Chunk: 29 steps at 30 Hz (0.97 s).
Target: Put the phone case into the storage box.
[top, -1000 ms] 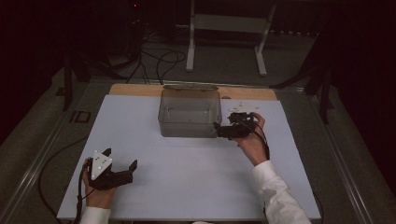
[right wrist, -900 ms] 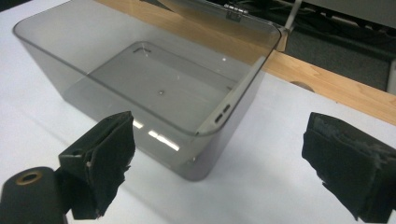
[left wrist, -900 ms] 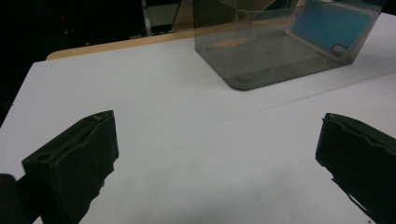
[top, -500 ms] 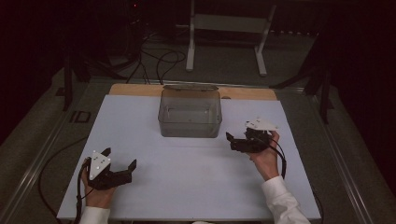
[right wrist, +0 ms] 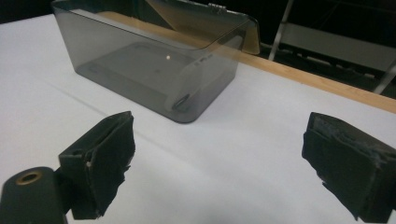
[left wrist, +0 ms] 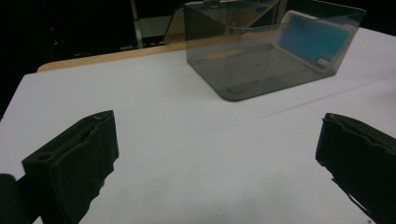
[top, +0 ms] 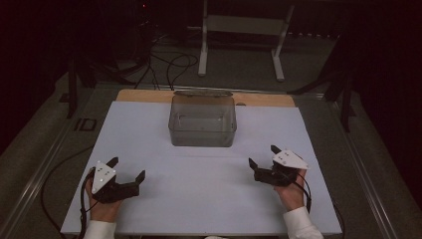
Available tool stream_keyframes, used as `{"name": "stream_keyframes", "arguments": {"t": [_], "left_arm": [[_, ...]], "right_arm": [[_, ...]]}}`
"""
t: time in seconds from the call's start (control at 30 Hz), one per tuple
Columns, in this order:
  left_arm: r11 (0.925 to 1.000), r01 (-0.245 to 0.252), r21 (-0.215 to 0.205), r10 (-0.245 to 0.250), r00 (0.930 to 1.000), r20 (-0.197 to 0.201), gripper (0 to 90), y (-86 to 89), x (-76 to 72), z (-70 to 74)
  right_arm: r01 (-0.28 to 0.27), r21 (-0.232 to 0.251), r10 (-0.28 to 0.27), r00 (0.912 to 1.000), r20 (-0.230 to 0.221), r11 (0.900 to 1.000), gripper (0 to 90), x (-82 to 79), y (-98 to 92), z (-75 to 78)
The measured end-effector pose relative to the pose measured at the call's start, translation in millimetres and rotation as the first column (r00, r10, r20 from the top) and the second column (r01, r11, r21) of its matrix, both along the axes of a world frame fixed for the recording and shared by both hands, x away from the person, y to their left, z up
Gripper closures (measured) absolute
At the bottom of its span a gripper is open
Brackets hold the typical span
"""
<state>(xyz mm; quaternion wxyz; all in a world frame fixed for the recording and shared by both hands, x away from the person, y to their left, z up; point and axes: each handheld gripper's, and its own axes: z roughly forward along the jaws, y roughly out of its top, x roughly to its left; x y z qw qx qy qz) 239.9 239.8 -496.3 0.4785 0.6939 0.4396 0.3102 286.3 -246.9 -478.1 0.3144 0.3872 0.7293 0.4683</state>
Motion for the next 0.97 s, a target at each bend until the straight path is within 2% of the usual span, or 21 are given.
{"name": "stream_keyframes", "arguments": {"t": [0.03,0.1,0.17,0.43,0.5,0.57,0.7,0.97], "left_arm": [[1.0000,0.004,0.000,-0.004,1.0000,0.004,0.2,-0.2,-0.2,0.2],[0.9999,0.015,0.001,-0.015,0.9998,0.011,0.2,-0.4,-0.9,0.8],[0.9996,0.028,0.002,-0.028,0.9995,0.012,0.2,-0.3,-1.2,1.0],[0.9979,0.064,0.010,-0.064,0.9976,0.024,0.2,-2.5,-2.7,1.9],[0.9974,0.072,0.008,-0.072,0.9970,0.027,0.2,-2.9,-3.3,2.1],[0.9966,0.082,0.010,-0.083,0.9961,0.030,0.2,-3.1,-4.1,2.4],[0.9953,0.097,0.012,-0.097,0.9948,0.031,0.2,-4.6,-3.9,2.1],[0.9942,0.105,0.022,-0.106,0.9942,0.018,0.2,-7.6,-2.6,0.4]], "right_arm": [[-0.003,0.005,0.003,1.0000,0.007,1.000,9.6,-2.2,-1.4,-1.6],[-0.005,0.014,0.005,0.9999,-0.011,1.000,9.6,-5.9,-3.4,-3.6],[-0.028,0.028,0.027,0.9996,0.009,0.999,9.6,-9.6,-5.3,-6.5],[-0.053,0.035,0.053,0.9986,0.000,0.998,9.6,-25.7,-13.7,-18.6],[-0.062,0.028,0.062,0.9981,0.004,0.998,9.6,-27.0,-14.3,-18.6],[-0.089,0.040,0.088,0.9960,0.012,0.995,9.6,-28.8,-17.8,-18.1],[-0.093,0.025,0.093,0.9955,0.018,0.995,9.6,-29.8,-23.1,-18.6],[-0.105,0.025,0.105,0.9945,0.002,0.994,9.6,-33.9,-26.5,-20.8]]}}
